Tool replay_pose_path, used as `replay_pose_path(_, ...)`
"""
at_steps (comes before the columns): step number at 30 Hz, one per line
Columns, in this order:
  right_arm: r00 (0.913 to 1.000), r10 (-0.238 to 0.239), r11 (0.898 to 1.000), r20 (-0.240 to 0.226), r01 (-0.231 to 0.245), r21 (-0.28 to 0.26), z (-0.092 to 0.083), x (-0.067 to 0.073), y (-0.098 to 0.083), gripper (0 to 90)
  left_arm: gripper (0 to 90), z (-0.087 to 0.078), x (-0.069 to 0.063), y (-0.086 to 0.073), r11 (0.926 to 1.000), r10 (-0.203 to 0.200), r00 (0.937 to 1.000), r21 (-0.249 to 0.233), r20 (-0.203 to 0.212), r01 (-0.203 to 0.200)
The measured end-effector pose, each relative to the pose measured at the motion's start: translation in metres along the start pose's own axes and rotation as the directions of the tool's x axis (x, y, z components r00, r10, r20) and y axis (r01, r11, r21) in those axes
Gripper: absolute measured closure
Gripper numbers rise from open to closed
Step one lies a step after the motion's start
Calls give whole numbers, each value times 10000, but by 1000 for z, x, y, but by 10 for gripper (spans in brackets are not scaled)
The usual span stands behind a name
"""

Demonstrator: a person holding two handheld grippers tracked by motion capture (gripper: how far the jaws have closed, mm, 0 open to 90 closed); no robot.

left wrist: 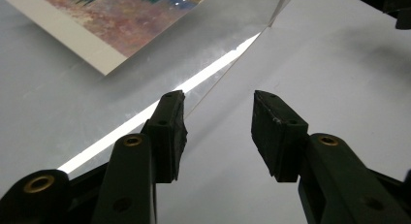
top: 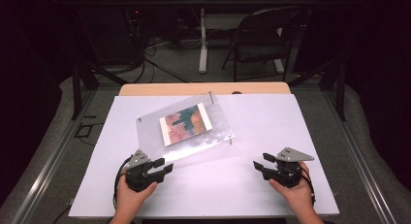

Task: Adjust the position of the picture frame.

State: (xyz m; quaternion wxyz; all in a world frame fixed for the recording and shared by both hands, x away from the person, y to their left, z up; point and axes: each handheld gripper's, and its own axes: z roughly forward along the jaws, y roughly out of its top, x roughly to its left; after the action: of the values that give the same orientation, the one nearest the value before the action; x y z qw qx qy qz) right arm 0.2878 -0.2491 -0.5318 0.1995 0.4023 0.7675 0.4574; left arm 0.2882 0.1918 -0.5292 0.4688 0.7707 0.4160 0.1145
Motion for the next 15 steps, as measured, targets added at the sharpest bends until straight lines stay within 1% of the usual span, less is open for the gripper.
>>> replay_pose_path(1, 10000, -71, 10000, -28, 71, 24, 0, 1, 2, 492, 572, 0, -1, 3, 10000, -40, 10000, -42, 82, 40)
replay_pose_path(2, 9995, -51, 10000, -307, 52, 36, 2, 0, 5, 525, 572, 0, -2, 7, 10000, -15, 9999, -98, 126, 16)
replay_pose_path(3, 9992, 25, 10000, -394, -24, 9, 3, 0, 6, 531, 568, 1, -3, 10, 9999, -18, 9999, -117, 171, 20)
replay_pose_path(4, 9990, -28, 10000, -446, 29, 4, 3, -1, 9, 534, 556, 2, -4, 14, 9999, 57, 9998, -89, 214, -55)
replay_pose_path(5, 9990, -28, 10000, -446, 29, 4, 3, -1, 9, 534, 552, 2, -4, 14, 9999, 57, 9998, -89, 214, -55)
replay_pose_path(6, 9991, -81, 9999, -409, 76, -110, 6, -2, 14, 553, 524, 4, -5, 18, 9997, 240, 9996, 33, 125, -241)
replay_pose_path(7, 9991, -81, 9999, -409, 76, -110, 6, -2, 14, 553, 505, 4, -5, 18, 9997, 240, 9996, 33, 125, -241)
replay_pose_path(8, 9989, -202, 9997, -434, 197, -124, 10, -3, 19, 562, 507, 8, -9, 21, 9984, 529, 9984, 185, -207, -525)
replay_pose_path(10, 9984, -325, 9994, -462, 320, -121, 14, -3, 23, 571, 549, 11, -11, 22, 9961, 832, 9964, 323, -136, -827)
replay_pose_path(11, 9984, -325, 9994, -462, 320, -121, 14, -3, 23, 571, 556, 11, -11, 22, 9961, 832, 9964, 323, -136, -827)
replay_pose_path(12, 9980, -503, 9987, -387, 501, -58, 21, -3, 26, 591, 565, 14, -12, 21, 9955, 897, 9958, 309, -168, -892)
replay_pose_path(13, 9980, -503, 9987, -387, 501, -58, 21, -3, 26, 591, 565, 15, -13, 20, 9960, 849, 9963, 280, -103, -845)
replay_pose_path(15, 9975, -540, 9985, -451, 537, -75, 28, -2, 28, 632, 582, 19, -13, 18, 9964, 792, 9969, 312, -27, -791)
